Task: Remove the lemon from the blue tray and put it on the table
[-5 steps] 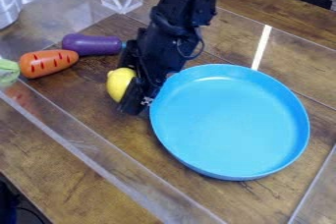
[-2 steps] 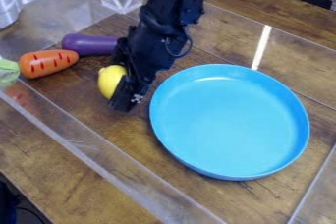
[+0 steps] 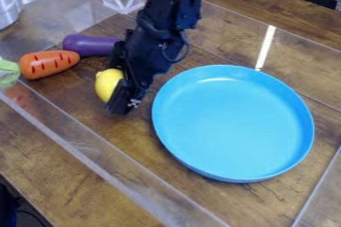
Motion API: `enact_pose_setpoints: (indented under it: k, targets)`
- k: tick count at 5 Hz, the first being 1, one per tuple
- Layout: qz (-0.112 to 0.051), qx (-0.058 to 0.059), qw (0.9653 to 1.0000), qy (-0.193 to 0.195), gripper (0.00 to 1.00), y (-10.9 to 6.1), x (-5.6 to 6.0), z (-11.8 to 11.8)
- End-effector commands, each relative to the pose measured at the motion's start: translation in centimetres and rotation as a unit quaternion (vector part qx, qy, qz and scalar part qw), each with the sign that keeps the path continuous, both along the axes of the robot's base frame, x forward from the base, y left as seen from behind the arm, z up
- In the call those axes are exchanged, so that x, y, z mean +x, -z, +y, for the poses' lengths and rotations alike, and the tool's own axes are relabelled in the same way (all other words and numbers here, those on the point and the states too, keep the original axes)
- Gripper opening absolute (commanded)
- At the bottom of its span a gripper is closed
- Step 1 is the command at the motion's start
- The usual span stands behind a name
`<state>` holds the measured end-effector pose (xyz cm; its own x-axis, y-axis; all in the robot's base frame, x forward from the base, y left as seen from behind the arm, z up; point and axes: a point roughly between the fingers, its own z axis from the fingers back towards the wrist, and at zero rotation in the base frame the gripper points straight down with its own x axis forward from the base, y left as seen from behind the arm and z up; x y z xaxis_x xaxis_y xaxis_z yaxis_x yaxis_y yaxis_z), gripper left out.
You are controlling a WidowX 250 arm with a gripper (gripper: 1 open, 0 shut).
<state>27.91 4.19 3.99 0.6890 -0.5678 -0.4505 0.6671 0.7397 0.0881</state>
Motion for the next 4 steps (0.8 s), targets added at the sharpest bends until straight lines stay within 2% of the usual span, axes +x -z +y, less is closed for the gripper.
enact_pose_setpoints:
  k: [1, 2, 3, 4]
  targets:
    - [-0.017, 0.005, 0.9998, -0.007, 0.0, -0.51, 0.26, 0.7]
    - [-0.013, 0.006, 0.9999, -0.008, 0.0, -0.11, 0.08, 0.85]
    - [-0.009, 0.01, 0.9999, -0.008, 1.0, 0.32, 0.01, 1.01]
    - [-0.014, 0.016, 0.9998, 0.0, 0.0, 0.1, 0.8, 1.01]
